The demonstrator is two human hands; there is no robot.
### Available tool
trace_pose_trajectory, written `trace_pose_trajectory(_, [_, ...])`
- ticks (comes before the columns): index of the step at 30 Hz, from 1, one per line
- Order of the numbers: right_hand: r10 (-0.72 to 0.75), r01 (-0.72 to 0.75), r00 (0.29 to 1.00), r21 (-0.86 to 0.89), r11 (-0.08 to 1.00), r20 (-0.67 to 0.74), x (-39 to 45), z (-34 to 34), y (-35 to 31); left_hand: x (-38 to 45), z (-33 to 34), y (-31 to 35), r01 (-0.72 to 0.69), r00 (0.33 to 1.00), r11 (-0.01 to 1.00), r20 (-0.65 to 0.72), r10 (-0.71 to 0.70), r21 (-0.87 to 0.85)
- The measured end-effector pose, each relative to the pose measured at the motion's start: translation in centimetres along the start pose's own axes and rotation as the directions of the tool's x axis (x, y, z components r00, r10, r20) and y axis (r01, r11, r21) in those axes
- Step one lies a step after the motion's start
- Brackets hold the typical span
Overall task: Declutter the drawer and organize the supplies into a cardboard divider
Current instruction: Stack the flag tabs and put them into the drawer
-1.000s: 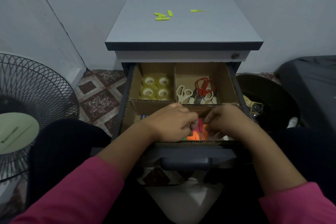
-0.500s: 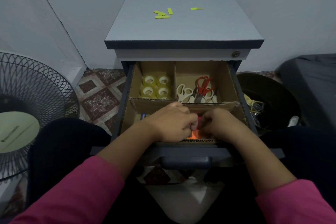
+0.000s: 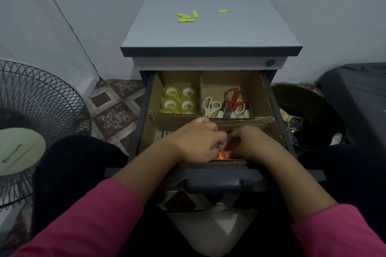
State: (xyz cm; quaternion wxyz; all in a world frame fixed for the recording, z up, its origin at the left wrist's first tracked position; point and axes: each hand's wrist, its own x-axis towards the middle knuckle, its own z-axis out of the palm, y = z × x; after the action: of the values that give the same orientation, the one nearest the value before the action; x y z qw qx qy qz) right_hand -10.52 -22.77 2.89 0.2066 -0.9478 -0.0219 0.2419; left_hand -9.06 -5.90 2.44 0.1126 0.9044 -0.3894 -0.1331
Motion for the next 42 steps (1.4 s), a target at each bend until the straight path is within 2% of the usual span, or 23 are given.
trace_pose_trajectory(20, [0.007,-0.007,1.000,0.058,0.998,-0.005,-0.21,-0.28,0.11,-0.02,0.29,-0.61,0.003,1.000,0.996,0.008,-0.003,-0.091])
trace_pose_trajectory(30, [0.008,-0.008,1.000,0.011,1.000,0.003,-0.07,-0.23,0.27,-0.08,0.22,-0.31,0.017,1.000,0.999,0.025,-0.016,-0.032])
trace_pose_trajectory(38, [0.000,0.003,0.998,0.042,0.999,-0.058,-0.19,-0.30,0.30,-0.06,0.23,-0.38,0.006,1.000,0.996,0.000,-0.006,-0.089])
trace_pose_trajectory(42, [-0.006,0.012,0.997,0.085,0.996,-0.072,-0.70,-0.73,0.19,-0.31,-0.07,-0.14,0.010,0.998,0.982,-0.062,-0.022,-0.189])
